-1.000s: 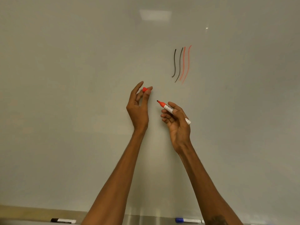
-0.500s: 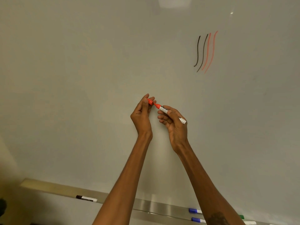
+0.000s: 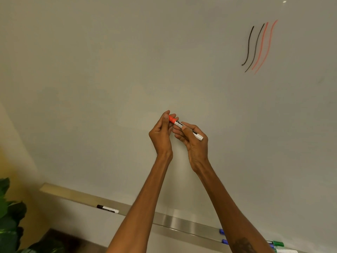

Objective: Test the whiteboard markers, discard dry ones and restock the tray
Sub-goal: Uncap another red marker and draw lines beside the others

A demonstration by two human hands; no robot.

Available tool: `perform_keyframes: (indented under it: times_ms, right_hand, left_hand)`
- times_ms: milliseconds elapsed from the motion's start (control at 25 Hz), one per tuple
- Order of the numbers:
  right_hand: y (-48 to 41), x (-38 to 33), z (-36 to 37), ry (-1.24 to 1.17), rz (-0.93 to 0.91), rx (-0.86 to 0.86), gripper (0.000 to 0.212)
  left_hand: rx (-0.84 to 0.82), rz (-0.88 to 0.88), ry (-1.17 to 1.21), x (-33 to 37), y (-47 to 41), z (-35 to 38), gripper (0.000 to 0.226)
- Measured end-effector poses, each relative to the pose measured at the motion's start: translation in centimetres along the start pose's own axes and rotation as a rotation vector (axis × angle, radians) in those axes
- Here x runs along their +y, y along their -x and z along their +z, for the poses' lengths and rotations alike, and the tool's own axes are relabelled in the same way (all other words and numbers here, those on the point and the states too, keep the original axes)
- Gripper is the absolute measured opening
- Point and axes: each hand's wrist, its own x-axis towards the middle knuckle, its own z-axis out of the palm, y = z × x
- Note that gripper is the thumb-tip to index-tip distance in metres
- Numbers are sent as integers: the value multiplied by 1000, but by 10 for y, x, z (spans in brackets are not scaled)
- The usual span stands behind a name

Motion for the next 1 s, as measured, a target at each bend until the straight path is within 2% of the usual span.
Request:
perform_keyframes:
  times_ms: [280,400,680,1000]
  right_hand:
    - [3,42,16,-83,125,4,30]
    - [5,65,26,-45,179,-26,28]
    - [29,144,40,196,275,-12,19]
    - [52,244,45,679,212,-247,19]
  left_hand:
    - [24,-26,-40,-8,-8,-40,30]
    - [38,-33,-86,-10,-15,-69,28]
    - [311,-35,-130,-21,-36,-156,27]
    - [518,-145,-280,-56,-38,-271,25]
